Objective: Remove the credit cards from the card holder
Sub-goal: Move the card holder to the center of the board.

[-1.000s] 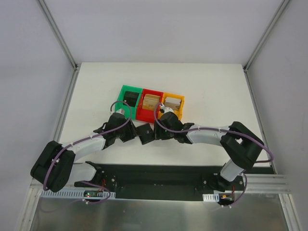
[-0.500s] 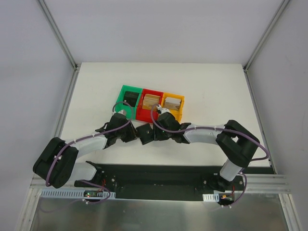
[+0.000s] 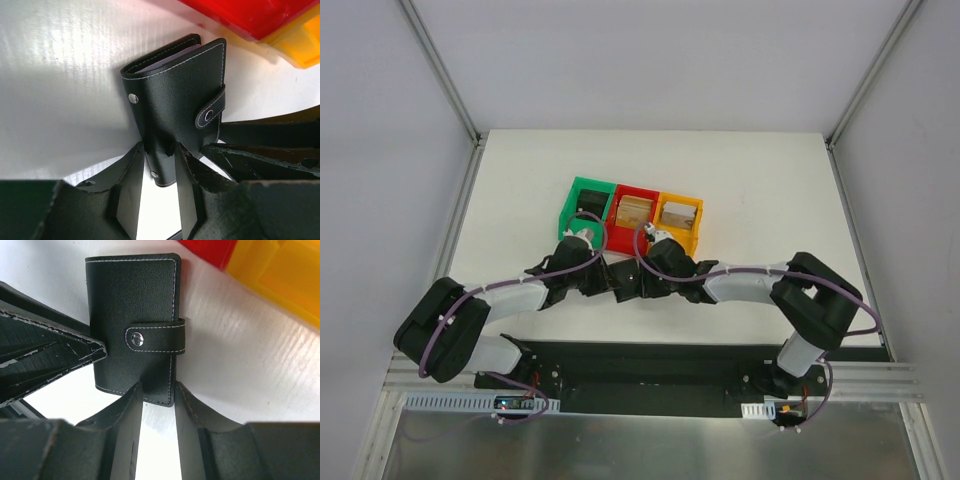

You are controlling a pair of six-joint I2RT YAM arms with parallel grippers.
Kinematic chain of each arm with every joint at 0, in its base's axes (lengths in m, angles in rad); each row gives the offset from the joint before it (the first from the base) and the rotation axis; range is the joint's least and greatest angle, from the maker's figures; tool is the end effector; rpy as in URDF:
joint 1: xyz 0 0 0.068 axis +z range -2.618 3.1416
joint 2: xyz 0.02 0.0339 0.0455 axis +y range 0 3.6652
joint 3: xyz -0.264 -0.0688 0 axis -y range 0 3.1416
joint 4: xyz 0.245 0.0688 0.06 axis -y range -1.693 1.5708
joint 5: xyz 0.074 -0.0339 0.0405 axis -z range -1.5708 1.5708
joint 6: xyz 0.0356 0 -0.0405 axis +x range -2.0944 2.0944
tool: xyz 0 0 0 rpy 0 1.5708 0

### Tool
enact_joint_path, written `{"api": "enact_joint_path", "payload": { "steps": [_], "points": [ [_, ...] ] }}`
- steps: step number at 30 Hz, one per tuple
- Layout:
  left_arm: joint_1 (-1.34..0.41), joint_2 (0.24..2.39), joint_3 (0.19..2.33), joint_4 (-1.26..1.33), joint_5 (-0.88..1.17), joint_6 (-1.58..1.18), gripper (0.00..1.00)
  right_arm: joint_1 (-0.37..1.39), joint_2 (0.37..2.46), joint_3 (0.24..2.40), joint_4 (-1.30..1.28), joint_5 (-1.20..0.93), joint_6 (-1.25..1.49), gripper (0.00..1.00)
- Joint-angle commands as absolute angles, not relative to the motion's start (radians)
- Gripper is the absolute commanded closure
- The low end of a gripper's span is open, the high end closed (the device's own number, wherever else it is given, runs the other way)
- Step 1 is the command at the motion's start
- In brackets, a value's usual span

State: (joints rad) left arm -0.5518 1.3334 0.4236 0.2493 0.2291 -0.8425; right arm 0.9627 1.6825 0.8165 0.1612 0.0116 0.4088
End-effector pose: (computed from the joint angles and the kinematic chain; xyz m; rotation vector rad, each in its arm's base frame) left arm 0.2014 -0.1335 0.1469 -0.2144 2.4003 -0.9683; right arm 0.1931 0.2766 0.1571 -0.6436 2.2875 0.6849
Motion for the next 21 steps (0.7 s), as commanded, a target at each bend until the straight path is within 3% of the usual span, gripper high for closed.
{"api": "enact_joint_path", "payload": {
  "steps": [1,21],
  "points": [
    [-0.597,1.342,0.41,0.302,0.31,-0.816,0.7,0.991,1.623,0.755,0.173,-0.023,0.394,0.66],
    [-0.758,1.312,0.374,0.333,0.273,-0.83,0.69,1.1,1.453,0.607,0.114,0.104,0.391,0.65]
  ]
}}
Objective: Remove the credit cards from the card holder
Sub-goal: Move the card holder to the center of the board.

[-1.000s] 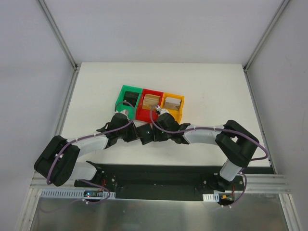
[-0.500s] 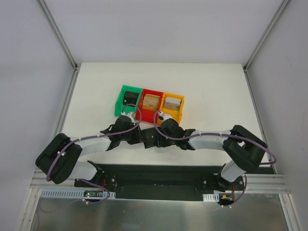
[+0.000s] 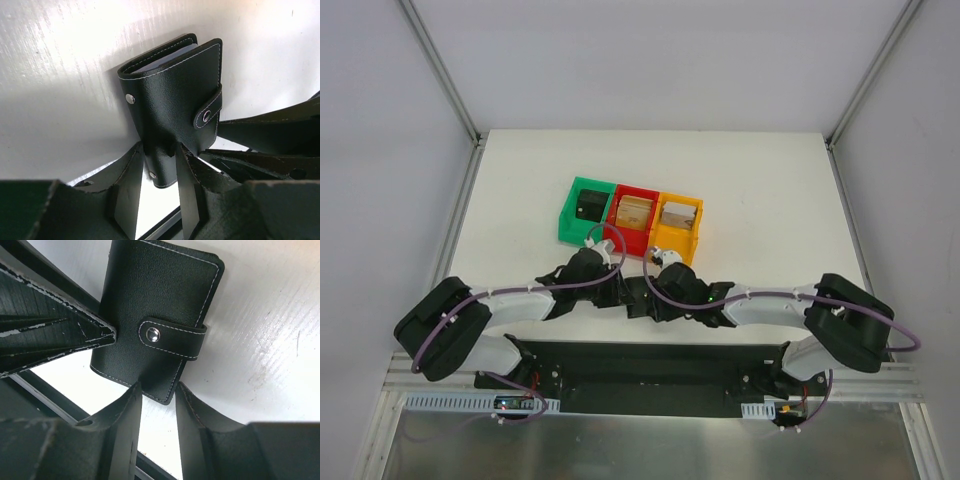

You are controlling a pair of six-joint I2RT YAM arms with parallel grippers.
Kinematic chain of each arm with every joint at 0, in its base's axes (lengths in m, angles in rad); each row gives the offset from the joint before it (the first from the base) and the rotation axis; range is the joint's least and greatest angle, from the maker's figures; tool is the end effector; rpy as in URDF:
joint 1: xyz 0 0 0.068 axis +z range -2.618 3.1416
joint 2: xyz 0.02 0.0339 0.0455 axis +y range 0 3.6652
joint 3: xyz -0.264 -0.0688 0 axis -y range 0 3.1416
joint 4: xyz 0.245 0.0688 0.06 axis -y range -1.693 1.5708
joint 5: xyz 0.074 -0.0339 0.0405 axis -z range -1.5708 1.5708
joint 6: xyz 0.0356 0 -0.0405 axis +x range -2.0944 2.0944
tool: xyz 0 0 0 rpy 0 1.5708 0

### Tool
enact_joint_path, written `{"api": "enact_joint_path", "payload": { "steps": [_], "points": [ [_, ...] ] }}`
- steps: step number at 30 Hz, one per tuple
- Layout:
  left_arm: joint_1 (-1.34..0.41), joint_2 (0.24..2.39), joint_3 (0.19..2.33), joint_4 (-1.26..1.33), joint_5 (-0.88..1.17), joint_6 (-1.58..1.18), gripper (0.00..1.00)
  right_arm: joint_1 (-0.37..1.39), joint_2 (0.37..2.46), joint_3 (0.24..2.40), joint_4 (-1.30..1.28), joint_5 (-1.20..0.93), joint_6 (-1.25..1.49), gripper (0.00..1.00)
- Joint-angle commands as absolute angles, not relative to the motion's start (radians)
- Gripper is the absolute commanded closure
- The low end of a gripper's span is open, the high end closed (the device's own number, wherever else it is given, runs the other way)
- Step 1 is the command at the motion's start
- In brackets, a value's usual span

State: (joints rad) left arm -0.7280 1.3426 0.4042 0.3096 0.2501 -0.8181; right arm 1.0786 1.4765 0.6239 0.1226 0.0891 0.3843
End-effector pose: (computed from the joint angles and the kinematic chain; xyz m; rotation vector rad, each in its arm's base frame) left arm 0.1742 -0.1671 0.1447 0.0457 2.4185 -1.0756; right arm 0.1366 0.2480 0.1583 -0.7666 2.2586 0.6330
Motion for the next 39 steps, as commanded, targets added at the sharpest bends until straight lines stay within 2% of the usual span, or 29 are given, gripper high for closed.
{"api": "enact_joint_path", "payload": {
  "steps": [1,3,7,10,12,22,31,39],
  "points": [
    [-0.758,1.289,0.37,0.321,0.253,-0.831,0.68,1.1,1.441,0.609,0.1,0.113,0.39,0.65],
    [-0.758,1.241,0.373,0.276,0.203,-0.831,0.63,1.1,1.413,0.617,0.069,0.144,0.39,0.63],
    [-0.759,1.166,0.367,0.21,0.132,-0.827,0.52,1.098,1.355,0.624,0.012,0.193,0.379,0.53],
    [-0.758,1.122,0.364,0.177,0.098,-0.825,0.5,1.098,1.327,0.633,-0.034,0.216,0.371,0.47],
    [-0.756,1.1,0.356,0.166,0.083,-0.833,0.5,1.097,1.319,0.635,-0.043,0.225,0.37,0.46],
    [-0.759,1.204,0.4,0.169,0.098,-0.876,0.53,1.072,1.407,0.701,-0.046,0.222,0.382,0.52],
    [-0.759,1.261,0.419,0.207,0.124,-0.884,0.55,1.016,1.443,0.672,-0.005,0.12,0.439,0.48],
    [-0.758,1.287,0.405,0.23,0.127,-0.887,0.6,0.98,1.453,0.583,0.202,-0.023,0.489,0.53]
  ]
}}
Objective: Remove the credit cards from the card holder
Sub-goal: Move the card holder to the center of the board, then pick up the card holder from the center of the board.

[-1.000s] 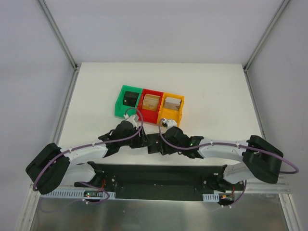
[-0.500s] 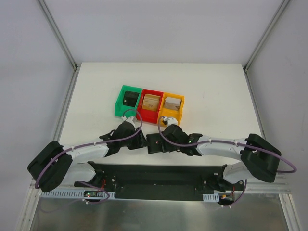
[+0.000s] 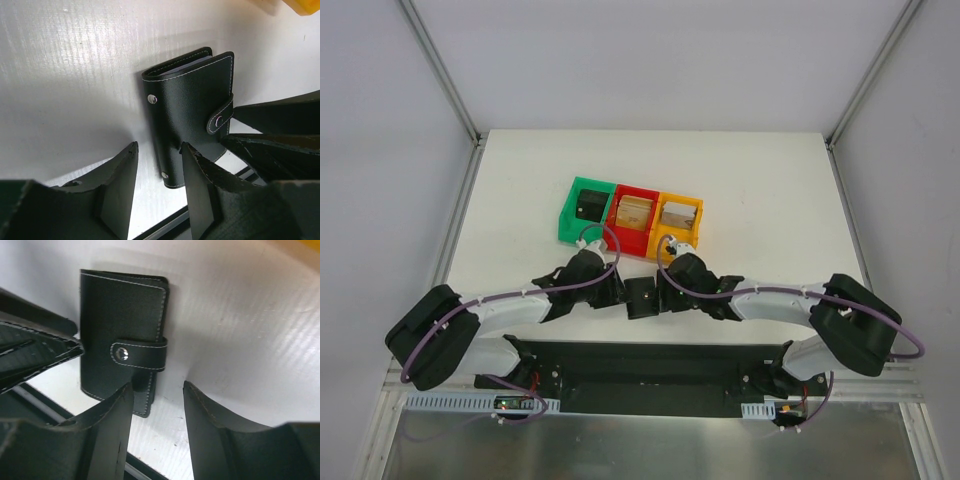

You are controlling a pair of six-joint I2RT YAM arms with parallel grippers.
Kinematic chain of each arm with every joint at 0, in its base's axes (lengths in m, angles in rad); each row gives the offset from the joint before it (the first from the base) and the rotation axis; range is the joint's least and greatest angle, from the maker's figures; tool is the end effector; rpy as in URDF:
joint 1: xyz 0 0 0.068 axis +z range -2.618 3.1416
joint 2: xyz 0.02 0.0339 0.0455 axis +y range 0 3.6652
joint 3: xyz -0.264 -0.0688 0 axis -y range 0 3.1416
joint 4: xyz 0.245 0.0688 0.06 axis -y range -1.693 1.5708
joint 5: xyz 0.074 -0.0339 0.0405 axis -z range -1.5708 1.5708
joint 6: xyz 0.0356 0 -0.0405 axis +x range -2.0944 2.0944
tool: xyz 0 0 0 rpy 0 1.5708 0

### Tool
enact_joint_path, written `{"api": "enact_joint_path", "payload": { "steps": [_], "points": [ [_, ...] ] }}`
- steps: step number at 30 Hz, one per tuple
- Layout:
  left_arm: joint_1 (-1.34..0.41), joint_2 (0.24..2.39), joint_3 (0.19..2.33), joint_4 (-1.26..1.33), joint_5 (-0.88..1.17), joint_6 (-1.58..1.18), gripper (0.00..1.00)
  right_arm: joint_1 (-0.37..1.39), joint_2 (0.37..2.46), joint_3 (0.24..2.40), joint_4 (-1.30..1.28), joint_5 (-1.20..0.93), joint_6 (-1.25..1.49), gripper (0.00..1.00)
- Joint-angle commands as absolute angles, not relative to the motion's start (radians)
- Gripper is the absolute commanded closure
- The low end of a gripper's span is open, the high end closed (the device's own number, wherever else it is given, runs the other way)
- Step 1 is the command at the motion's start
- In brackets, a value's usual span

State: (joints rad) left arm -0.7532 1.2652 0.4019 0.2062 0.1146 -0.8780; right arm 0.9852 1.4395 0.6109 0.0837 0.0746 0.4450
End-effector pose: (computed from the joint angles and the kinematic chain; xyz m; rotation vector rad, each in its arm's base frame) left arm 0.1665 -0.1617 0.1513 -0.0829 2.4210 -0.9618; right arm 0.1546 0.2283 0.1610 -0.6025 2.3231 0.6218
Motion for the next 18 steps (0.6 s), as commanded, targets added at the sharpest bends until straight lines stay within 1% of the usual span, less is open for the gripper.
{"api": "enact_joint_path", "payload": {
  "steps": [1,13,15,17,18],
  "points": [
    [-0.759,1.292,0.402,0.235,0.127,-0.888,0.61,0.98,1.46,0.58,0.21,-0.031,0.492,0.54],
    [-0.758,1.327,0.393,0.238,0.104,-0.891,0.74,0.979,1.496,0.545,0.302,-0.071,0.523,0.61],
    [-0.758,1.335,0.393,0.236,0.106,-0.888,0.77,0.979,1.497,0.538,0.31,-0.074,0.525,0.62],
    [-0.758,1.342,0.394,0.239,0.103,-0.887,0.84,0.979,1.497,0.537,0.316,-0.074,0.525,0.63],
    [-0.758,1.342,0.393,0.238,0.101,-0.885,0.86,0.979,1.494,0.535,0.314,-0.072,0.525,0.64]
  ]
}}
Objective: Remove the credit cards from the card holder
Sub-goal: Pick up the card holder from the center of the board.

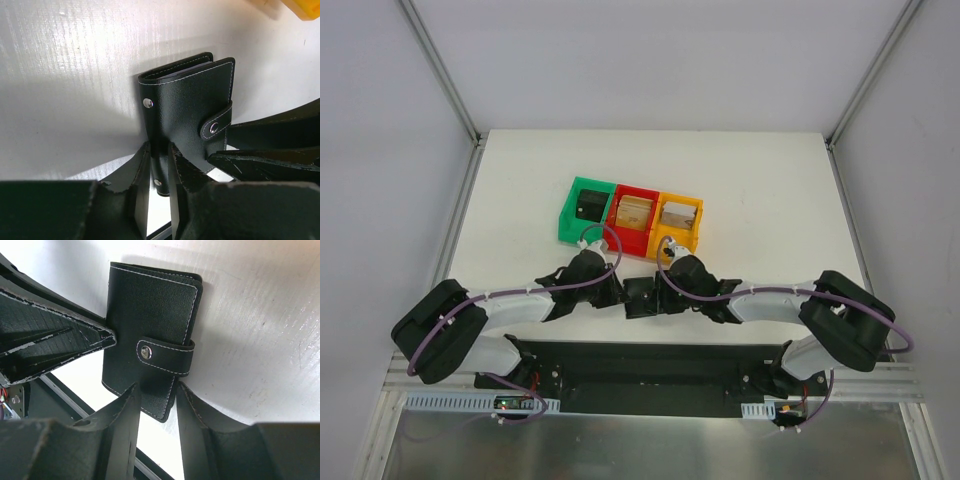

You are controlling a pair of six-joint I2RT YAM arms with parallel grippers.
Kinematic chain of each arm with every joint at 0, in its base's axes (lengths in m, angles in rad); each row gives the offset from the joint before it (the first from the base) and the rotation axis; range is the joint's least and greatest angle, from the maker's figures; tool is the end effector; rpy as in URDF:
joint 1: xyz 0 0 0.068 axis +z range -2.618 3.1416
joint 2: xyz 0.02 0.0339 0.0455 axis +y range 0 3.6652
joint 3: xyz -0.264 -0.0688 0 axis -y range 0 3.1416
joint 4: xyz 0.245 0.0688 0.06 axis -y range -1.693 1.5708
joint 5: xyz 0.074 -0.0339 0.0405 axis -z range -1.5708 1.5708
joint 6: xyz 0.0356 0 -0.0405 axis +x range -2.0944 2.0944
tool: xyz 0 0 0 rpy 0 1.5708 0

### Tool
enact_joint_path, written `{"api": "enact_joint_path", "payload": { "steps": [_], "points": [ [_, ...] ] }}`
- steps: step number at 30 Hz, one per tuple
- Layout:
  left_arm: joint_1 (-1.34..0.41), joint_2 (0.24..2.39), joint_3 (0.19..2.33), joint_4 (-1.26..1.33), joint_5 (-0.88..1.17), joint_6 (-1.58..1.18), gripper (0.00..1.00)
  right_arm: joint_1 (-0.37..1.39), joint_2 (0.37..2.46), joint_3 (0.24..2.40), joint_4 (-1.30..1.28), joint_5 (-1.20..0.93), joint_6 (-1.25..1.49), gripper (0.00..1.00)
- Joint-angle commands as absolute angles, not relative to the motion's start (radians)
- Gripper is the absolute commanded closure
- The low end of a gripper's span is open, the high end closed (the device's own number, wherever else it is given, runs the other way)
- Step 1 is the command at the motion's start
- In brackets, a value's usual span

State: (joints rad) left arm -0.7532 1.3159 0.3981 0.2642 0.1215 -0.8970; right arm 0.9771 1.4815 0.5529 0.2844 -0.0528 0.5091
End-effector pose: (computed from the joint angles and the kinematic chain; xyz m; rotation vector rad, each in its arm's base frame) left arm 0.1698 -0.1651 0.1443 -0.1016 2.4235 -0.9794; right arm 0.1544 0.2322 0.1504 -0.5771 2.2871 0.8430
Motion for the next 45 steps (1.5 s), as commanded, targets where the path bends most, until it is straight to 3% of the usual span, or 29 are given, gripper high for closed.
{"api": "enact_joint_path", "payload": {
  "steps": [1,10,13,16,18,22,27,36,45],
  "points": [
    [-0.758,1.347,0.393,0.239,0.101,-0.885,0.88,0.977,1.493,0.535,0.314,-0.072,0.525,0.64],
    [-0.758,1.344,0.388,0.238,0.101,-0.882,0.92,0.973,1.497,0.537,0.324,-0.083,0.525,0.77],
    [-0.758,1.342,0.384,0.241,0.101,-0.884,0.92,0.974,1.494,0.535,0.328,-0.087,0.525,0.84],
    [-0.759,1.335,0.377,0.25,0.101,-0.884,0.89,0.973,1.493,0.531,0.33,-0.087,0.528,1.0],
    [-0.759,1.319,0.373,0.25,0.1,-0.884,0.85,0.973,1.485,0.529,0.331,-0.089,0.528,1.0],
    [-0.758,1.279,0.37,0.249,0.094,-0.871,0.64,0.974,1.467,0.517,0.334,-0.091,0.515,1.0],
    [-0.759,1.204,0.359,0.235,0.089,-0.865,0.47,0.973,1.434,0.506,0.334,-0.087,0.509,1.0],
    [-0.758,1.0,0.269,0.244,0.071,-0.888,0.39,0.969,1.342,0.5,0.325,-0.124,0.5,1.0],
    [-0.755,0.783,0.098,0.392,0.006,-0.928,0.39,0.942,1.264,0.526,0.282,-0.193,0.48,1.0]
  ]
}}
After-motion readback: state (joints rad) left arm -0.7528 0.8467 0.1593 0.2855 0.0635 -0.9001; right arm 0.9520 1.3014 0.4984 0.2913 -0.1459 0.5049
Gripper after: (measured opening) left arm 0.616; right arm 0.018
